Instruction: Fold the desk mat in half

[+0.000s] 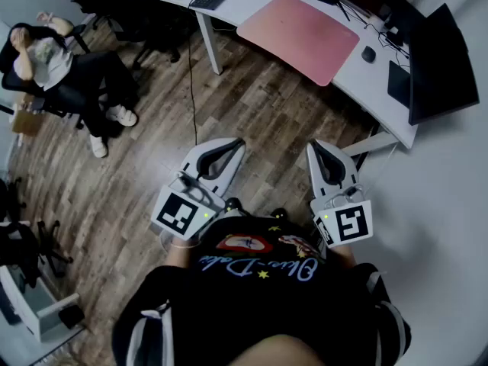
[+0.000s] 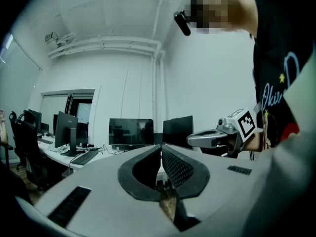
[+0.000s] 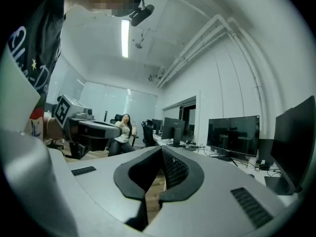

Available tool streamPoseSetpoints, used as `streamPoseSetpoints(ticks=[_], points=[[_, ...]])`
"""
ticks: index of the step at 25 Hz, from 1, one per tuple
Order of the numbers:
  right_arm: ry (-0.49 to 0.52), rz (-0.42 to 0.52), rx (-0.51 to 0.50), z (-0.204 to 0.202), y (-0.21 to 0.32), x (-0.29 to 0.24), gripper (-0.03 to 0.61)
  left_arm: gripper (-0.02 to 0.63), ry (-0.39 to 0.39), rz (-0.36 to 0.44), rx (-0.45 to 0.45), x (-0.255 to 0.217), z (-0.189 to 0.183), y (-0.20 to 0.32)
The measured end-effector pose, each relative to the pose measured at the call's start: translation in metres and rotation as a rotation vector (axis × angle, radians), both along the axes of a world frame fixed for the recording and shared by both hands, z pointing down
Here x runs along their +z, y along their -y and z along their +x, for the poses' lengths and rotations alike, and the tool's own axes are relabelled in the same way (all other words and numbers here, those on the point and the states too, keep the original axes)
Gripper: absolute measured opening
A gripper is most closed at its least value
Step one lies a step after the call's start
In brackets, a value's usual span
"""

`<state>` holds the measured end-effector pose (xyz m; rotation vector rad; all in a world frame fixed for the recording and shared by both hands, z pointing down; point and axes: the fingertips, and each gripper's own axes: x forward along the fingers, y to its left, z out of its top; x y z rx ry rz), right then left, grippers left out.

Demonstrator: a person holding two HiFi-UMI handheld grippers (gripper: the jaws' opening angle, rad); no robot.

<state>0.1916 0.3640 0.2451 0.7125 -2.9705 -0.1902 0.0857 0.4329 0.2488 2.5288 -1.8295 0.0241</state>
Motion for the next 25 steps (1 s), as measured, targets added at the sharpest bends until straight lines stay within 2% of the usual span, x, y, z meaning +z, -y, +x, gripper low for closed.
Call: streamPoseSetpoints(ticks=[14, 25], points=[[-0.022, -0.010, -0.001, -0.028, -0.013, 0.008, 0.001, 0.006, -0.005, -0.006, -0.034, 0.008, -0.028, -0.022], [-0.029, -0.010, -0.042, -0.081, -0.025, 0.008, 0.003, 0.006, 0.000, -0.018, -0.106, 0.015, -0.082, -0.046]])
